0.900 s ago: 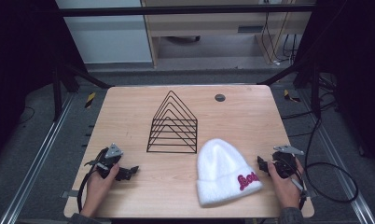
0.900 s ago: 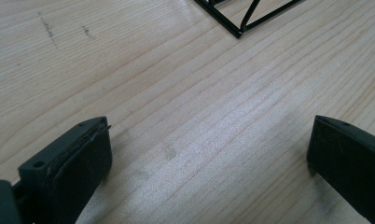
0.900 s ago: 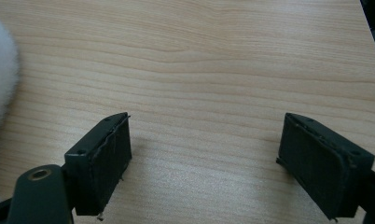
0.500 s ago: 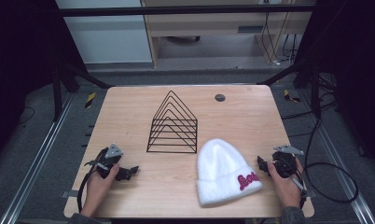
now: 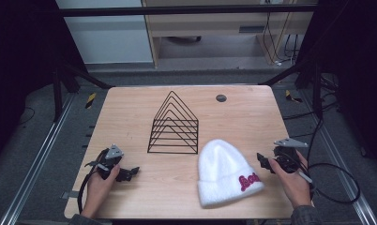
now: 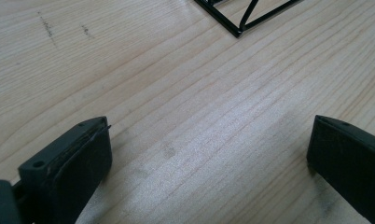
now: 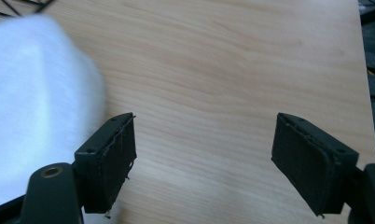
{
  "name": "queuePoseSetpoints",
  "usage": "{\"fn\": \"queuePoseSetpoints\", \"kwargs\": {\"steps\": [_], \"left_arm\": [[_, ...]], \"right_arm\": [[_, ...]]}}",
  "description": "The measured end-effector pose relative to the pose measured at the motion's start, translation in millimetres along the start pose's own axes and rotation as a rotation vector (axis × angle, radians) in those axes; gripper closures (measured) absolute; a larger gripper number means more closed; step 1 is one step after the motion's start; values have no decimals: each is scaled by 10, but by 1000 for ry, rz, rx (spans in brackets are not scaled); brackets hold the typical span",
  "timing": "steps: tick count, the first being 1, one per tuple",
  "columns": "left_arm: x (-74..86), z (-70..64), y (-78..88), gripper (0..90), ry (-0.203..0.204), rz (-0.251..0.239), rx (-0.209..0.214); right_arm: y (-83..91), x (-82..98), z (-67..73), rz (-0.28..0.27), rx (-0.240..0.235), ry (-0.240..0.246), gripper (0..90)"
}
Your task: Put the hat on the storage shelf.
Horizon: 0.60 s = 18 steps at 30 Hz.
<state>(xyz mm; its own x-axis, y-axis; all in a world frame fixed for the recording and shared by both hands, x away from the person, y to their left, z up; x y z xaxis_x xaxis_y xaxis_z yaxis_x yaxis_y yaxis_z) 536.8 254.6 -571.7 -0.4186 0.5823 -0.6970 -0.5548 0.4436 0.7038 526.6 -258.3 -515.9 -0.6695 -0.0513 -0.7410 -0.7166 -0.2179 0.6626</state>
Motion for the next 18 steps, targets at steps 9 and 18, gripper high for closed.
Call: {"fn": "queuePoseSetpoints", "kwargs": {"steps": [9,18], "left_arm": [[0,-1,0,0,1,0,1],[1,-2,1,0,0,1,2]], "right_arm": [[-6,-362,601,50,-87,117,331],[-365,-535,1089,154,-144,223,469]]}}
Point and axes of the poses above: each handheld gripper's, and its own axes: y roughly backward along the jaws, x roughly out of its underside, z roughly to its left, the point moved 9 cm from there along -y, roughly forward along the jaws, and after that the axes turned 9 degrees about -y, right-handed, at the moved point
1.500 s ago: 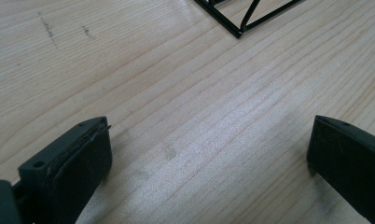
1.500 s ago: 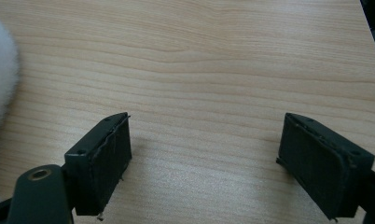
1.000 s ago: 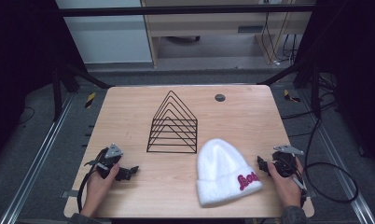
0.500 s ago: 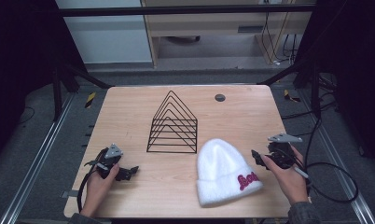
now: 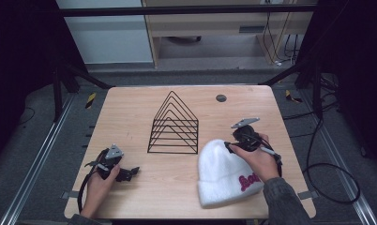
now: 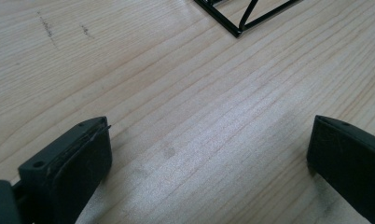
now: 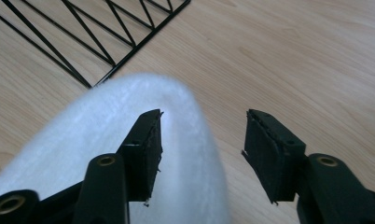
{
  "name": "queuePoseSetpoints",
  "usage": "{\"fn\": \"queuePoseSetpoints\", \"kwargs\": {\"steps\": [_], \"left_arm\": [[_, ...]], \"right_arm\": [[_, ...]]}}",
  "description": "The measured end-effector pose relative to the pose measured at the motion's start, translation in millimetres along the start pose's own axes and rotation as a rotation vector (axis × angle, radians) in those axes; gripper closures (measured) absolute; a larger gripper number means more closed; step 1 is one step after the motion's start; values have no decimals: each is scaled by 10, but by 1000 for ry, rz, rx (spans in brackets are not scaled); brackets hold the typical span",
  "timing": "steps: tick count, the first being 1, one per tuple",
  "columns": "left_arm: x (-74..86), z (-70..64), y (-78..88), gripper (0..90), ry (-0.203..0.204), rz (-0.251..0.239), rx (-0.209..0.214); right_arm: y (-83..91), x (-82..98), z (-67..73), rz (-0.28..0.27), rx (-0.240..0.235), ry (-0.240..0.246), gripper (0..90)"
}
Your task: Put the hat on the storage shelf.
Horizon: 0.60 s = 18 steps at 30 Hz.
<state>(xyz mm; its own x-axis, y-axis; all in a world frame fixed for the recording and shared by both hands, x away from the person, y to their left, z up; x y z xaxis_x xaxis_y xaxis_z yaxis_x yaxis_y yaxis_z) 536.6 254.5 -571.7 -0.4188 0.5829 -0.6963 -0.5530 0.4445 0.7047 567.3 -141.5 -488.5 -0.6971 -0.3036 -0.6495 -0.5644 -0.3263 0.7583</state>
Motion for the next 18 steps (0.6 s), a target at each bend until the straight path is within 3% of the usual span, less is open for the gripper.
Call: {"fn": "queuePoseSetpoints", "kwargs": {"steps": [10,18], "left_arm": [[0,0,0,0,0,0,0],[0,0,0,0,0,0,0]], "right_arm": [[-454,-43,108,115,-28,-35,464],[-586,54,139,177,-31,-41,457]]}}
Point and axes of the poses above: each handheld gripper's, and its own axes: y roughly backward along the jaws, x roughly out of its underside, z roughly to its left, the point moved 9 cm from there along -y, roughly forward along the jaws, and after that the axes turned 9 degrees about -y, right-handed, at the moved point
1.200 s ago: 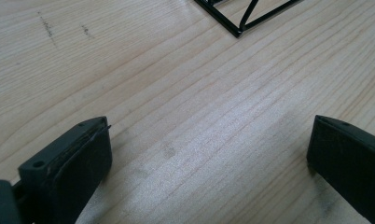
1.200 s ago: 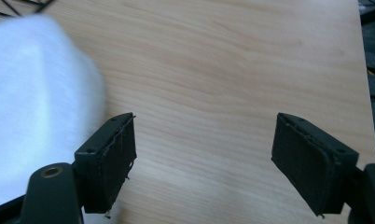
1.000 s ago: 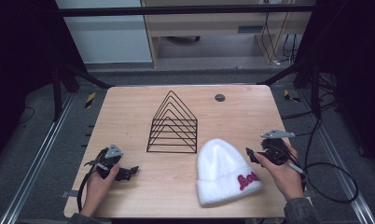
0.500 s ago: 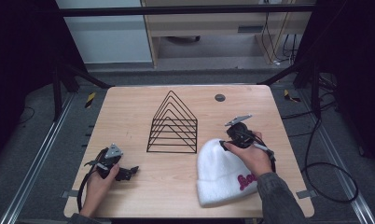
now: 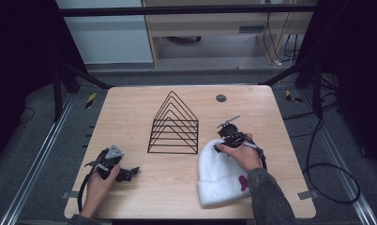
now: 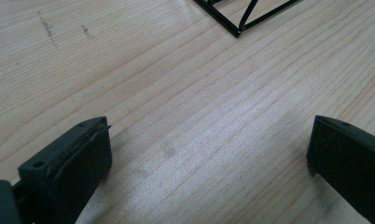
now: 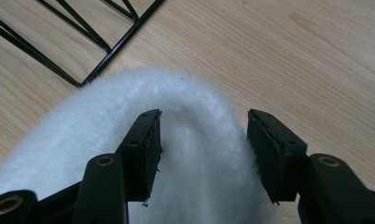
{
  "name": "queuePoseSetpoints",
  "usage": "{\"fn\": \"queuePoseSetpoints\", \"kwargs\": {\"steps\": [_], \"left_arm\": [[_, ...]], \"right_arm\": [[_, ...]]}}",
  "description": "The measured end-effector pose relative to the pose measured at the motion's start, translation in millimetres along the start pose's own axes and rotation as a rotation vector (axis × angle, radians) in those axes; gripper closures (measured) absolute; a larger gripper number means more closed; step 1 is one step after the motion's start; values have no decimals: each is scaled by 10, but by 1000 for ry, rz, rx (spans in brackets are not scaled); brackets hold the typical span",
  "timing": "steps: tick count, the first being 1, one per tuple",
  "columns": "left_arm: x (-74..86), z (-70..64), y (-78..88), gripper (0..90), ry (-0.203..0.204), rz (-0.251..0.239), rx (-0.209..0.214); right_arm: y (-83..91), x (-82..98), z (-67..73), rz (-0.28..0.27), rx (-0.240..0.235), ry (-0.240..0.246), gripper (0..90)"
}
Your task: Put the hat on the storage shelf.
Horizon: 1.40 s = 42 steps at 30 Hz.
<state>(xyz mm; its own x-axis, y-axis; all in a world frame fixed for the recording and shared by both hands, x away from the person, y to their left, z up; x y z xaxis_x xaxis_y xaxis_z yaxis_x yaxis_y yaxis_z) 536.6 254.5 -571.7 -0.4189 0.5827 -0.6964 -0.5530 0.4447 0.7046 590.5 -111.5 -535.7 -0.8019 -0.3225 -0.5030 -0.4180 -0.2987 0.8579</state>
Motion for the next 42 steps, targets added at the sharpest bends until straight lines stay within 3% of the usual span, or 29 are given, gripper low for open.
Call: {"fn": "queuePoseSetpoints", "kwargs": {"steps": [6,11,17,27,34,38,42], "left_arm": [[0,0,0,0,0,0,0],[0,0,0,0,0,0,0],[0,0,0,0,0,0,0],[1,-4,2,0,-1,0,3],[-23,-24,26,27,-13,-2,-13],[-159,-32,141,29,-47,-56,-63],[-363,-64,281,35,-46,-128,-53]], "right_arm": [[-45,17,-3,22,-8,-4,531],[-50,29,21,35,-41,5,728],[66,25,49,10,-51,27,816],[757,10,144,-225,-101,80,831],[1246,102,212,-367,-119,78,832],[1478,118,274,-439,-130,83,834],[1696,91,369,-493,-136,101,836]]}}
Point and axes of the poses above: each handheld gripper's, and its own axes: y roughly backward along the jaws, x roughly out of its underside, z roughly to its left, the point moved 9 cm from there along -y, roughly forward along the jaws, and after that the axes turned 9 degrees about -y, right-handed, at the moved point
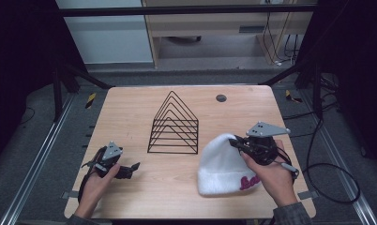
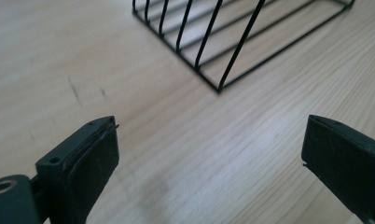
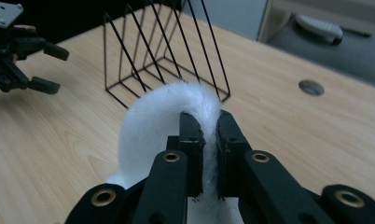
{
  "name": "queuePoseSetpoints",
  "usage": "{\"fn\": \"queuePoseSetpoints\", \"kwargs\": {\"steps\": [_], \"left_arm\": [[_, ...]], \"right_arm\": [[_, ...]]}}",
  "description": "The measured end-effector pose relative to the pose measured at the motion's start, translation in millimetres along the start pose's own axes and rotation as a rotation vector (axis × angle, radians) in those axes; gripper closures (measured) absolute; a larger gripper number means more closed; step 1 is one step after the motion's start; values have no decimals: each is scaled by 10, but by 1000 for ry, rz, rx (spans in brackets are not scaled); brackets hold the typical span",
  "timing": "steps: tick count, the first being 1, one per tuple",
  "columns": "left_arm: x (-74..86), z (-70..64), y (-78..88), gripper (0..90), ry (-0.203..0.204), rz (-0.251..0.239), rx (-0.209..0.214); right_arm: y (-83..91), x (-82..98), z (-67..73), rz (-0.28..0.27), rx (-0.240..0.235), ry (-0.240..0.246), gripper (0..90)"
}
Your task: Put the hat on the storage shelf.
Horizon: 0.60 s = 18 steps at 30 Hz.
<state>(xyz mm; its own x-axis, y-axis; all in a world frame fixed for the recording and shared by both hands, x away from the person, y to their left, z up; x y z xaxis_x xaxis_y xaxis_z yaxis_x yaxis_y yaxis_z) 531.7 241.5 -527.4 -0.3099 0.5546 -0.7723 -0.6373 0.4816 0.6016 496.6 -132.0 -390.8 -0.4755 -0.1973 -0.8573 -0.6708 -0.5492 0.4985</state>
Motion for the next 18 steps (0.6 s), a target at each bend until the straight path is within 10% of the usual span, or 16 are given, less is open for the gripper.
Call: {"fn": "queuePoseSetpoints", "kwargs": {"steps": [10,18], "left_arm": [[-835,-134,365,42,-80,-115,36],[-1402,-271,557,46,-63,-212,165]], "right_arm": [[320,-569,186,-121,22,77,837],[432,-1126,138,-203,65,104,837]]}}
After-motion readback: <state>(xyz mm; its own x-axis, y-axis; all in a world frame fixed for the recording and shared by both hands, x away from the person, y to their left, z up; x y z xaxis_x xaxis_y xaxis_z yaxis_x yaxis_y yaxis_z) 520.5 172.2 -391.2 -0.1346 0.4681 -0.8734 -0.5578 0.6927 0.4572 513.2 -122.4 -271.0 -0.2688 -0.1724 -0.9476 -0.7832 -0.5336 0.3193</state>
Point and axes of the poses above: each handheld gripper's, and its own axes: y roughly backward along the jaws, x roughly out of its underside, z roughly to its left, the point moved 9 cm from there along -y, roughly forward along the jaws, and after that the axes turned 9 degrees about -y, right-handed, at the moved point
